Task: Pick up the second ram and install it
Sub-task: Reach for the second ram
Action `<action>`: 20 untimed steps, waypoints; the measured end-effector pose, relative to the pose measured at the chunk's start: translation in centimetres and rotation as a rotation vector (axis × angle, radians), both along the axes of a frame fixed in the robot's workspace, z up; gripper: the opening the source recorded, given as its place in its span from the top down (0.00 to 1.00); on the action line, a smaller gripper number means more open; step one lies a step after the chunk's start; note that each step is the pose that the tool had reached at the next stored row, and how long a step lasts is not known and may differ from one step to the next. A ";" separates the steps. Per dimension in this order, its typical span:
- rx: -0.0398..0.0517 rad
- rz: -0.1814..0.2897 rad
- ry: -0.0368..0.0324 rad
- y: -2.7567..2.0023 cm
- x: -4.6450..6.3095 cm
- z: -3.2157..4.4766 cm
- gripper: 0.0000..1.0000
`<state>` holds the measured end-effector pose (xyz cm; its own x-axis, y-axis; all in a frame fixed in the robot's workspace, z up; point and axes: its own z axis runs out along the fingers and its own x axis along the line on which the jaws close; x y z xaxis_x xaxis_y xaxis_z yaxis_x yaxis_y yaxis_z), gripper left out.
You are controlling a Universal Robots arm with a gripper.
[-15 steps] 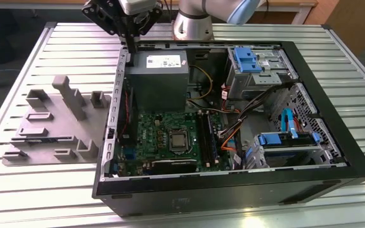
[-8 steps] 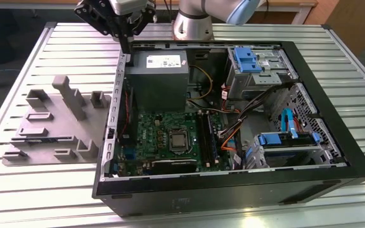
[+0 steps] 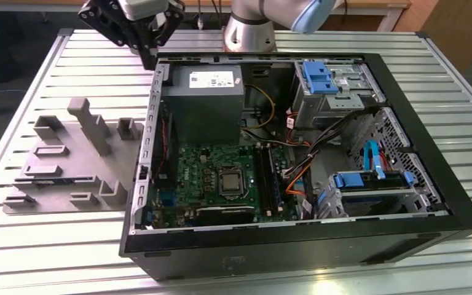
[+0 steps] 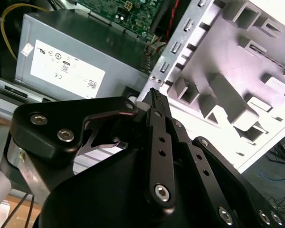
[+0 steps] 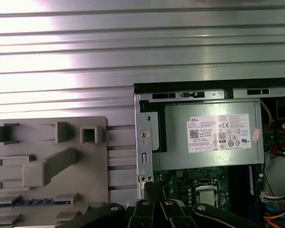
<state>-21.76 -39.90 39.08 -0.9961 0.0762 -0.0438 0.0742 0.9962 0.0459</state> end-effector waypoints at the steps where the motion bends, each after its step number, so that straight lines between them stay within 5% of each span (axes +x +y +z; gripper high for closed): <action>1: 0.0000 0.000 -0.0007 0.00 -0.3 -0.01 0.89; 20: 0.0000 0.000 -0.0064 0.00 -5.1 -0.21 0.89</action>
<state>-26.83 -39.90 38.86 -0.9958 0.0763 -0.0502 0.0739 0.9962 0.0464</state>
